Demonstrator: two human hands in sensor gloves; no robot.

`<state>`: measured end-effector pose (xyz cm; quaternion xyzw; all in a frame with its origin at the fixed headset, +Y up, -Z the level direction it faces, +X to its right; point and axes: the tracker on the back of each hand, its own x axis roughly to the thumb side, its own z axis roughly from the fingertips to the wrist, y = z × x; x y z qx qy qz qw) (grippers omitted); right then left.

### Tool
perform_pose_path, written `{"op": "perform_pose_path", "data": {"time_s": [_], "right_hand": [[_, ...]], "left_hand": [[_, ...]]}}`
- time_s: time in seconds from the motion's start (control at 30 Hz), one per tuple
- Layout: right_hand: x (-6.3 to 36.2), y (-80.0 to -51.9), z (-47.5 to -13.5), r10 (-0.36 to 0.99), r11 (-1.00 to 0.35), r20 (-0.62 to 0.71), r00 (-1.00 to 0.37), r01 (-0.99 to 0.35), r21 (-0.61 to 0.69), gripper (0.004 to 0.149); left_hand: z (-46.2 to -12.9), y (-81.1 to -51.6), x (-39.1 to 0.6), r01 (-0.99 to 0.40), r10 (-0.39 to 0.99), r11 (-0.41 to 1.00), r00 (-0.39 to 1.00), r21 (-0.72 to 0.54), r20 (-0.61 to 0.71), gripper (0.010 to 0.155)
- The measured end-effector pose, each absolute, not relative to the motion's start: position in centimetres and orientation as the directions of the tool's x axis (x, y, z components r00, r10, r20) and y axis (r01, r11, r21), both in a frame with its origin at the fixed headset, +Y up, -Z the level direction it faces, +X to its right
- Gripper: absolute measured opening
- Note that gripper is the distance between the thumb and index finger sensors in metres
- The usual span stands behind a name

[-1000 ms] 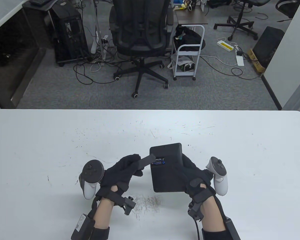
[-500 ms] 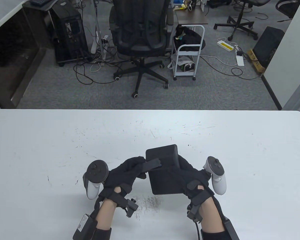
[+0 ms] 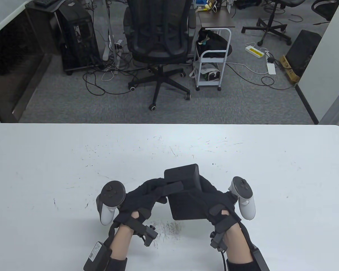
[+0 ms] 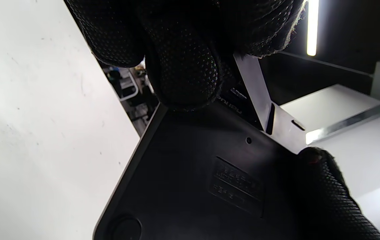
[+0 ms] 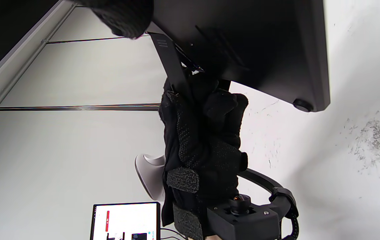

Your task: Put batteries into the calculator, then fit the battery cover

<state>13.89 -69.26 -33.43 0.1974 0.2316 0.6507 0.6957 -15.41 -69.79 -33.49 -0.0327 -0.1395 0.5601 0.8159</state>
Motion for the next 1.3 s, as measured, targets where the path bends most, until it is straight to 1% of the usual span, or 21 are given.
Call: {"op": "perform_pose_path", "data": {"time_s": [0.1,0.17,0.27,0.4,0.5,0.6,0.7,1.0,1.07,1.3], "right_hand": [[13.8,-69.0,-33.3,0.999,0.033,-0.041,0.012,-0.824,0.565,0.067],[13.6,-68.9,-33.2,1.000,0.019,-0.031,0.002,-0.822,0.569,0.067],[13.4,-68.6,-33.0,1.000,-0.003,-0.011,-0.012,-0.815,0.580,0.067],[13.3,-68.2,-32.8,0.999,-0.035,0.010,-0.036,-0.819,0.573,0.067],[13.1,-68.3,-32.8,1.000,-0.027,0.009,-0.028,-0.807,0.590,0.067],[13.0,-68.2,-32.8,0.999,-0.048,0.019,-0.046,-0.809,0.585,0.067],[13.0,-68.3,-32.8,0.999,-0.037,0.013,-0.036,-0.805,0.593,0.067],[12.9,-68.7,-33.0,1.000,-0.020,-0.005,-0.030,-0.790,0.613,0.067],[13.0,-68.8,-33.1,1.000,0.007,-0.019,-0.006,-0.788,0.616,0.067],[12.9,-69.0,-33.1,0.999,0.031,-0.035,0.011,-0.774,0.632,0.067]], "left_hand": [[-33.0,-69.3,-15.2,-0.861,0.860,0.496,0.469,-0.112,0.201,0.048],[-32.6,-68.9,-14.8,-0.802,0.790,0.596,0.577,-0.040,0.206,0.051],[-32.3,-68.7,-14.4,-0.741,0.725,0.672,0.659,0.006,0.200,0.054],[-32.4,-69.0,-14.3,-0.762,0.750,0.648,0.635,-0.014,0.185,0.060],[-32.4,-69.1,-14.4,-0.754,0.743,0.657,0.645,-0.011,0.182,0.063],[-32.4,-69.2,-14.3,-0.738,0.726,0.675,0.663,0.000,0.184,0.064],[-32.4,-69.2,-14.2,-0.737,0.725,0.675,0.664,-0.003,0.184,0.065],[-32.9,-70.0,-14.2,-0.793,0.803,0.594,0.575,-0.139,0.156,0.072],[-33.0,-70.1,-14.2,-0.805,0.817,0.574,0.555,-0.148,0.155,0.074],[-33.0,-70.5,-13.7,-0.838,0.866,0.500,0.481,-0.218,0.137,0.083]]}}
